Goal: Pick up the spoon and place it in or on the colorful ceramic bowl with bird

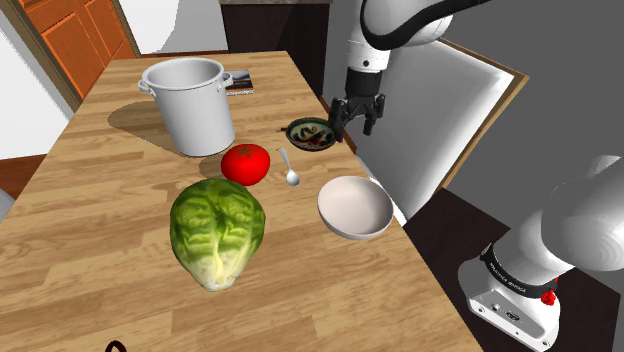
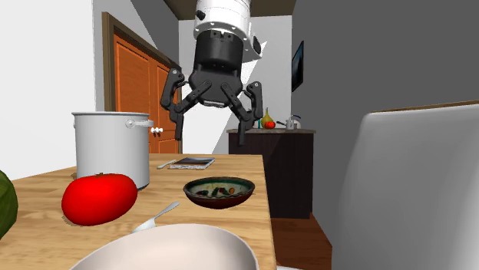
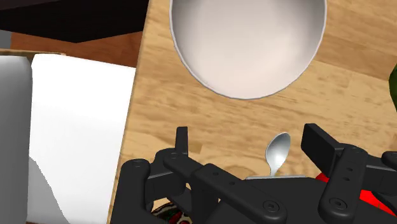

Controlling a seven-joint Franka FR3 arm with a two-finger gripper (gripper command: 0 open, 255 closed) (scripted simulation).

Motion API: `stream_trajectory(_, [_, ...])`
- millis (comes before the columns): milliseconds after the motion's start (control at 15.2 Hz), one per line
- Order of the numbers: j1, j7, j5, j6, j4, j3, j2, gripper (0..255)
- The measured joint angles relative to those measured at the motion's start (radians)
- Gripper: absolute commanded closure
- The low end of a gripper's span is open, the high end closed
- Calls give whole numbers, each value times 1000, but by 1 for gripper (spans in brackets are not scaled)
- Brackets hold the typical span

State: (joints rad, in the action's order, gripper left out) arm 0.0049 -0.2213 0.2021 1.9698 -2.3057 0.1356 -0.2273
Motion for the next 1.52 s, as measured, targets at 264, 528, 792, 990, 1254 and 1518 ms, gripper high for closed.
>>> stream_trajectory(264, [2, -63, 3, 80, 81, 16, 147, 0])
stream_trajectory(528, [13, -139, -4, 145, 195, 30, 309, 0])
stream_trajectory(792, [27, -204, -12, 201, 299, 31, 455, 0])
stream_trajectory(990, [40, -253, -20, 218, 402, 26, 562, 0])
stream_trajectory(1254, [52, -289, -27, 241, 498, 18, 672, 0])
stream_trajectory(1518, [60, -292, -28, 279, 503, 20, 712, 0])
